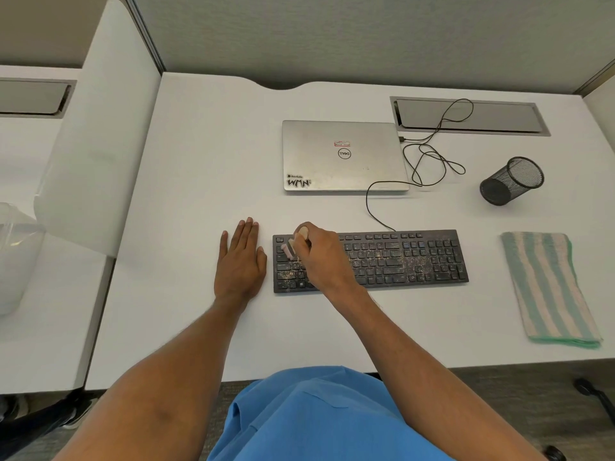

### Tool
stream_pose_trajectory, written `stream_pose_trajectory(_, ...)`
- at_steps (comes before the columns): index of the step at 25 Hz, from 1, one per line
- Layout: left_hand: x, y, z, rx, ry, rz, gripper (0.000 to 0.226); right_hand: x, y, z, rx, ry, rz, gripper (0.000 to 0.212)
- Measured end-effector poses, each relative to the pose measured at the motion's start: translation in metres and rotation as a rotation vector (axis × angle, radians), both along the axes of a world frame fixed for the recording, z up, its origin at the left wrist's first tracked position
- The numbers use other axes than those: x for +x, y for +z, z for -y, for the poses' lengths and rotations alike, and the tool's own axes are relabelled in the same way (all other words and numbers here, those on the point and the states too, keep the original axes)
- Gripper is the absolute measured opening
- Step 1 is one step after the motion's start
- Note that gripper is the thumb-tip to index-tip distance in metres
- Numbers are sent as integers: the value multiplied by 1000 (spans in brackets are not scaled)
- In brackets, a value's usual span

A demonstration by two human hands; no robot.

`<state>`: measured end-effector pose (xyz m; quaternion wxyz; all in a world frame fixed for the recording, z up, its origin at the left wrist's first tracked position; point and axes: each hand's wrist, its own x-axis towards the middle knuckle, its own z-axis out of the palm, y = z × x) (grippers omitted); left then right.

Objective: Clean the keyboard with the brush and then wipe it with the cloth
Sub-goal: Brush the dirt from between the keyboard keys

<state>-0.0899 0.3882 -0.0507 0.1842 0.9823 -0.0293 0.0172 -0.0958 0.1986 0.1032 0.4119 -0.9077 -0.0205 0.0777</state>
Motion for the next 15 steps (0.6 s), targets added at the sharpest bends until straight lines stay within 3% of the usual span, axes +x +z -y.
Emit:
stream_pose_trajectory(9, 0, 1, 0, 6, 0, 3, 64, -2, 14, 8, 170, -69, -6, 29)
stream_pose_trajectory(15, -1, 2, 1, -1, -3, 2, 64, 2, 3, 12, 43, 67, -22, 24)
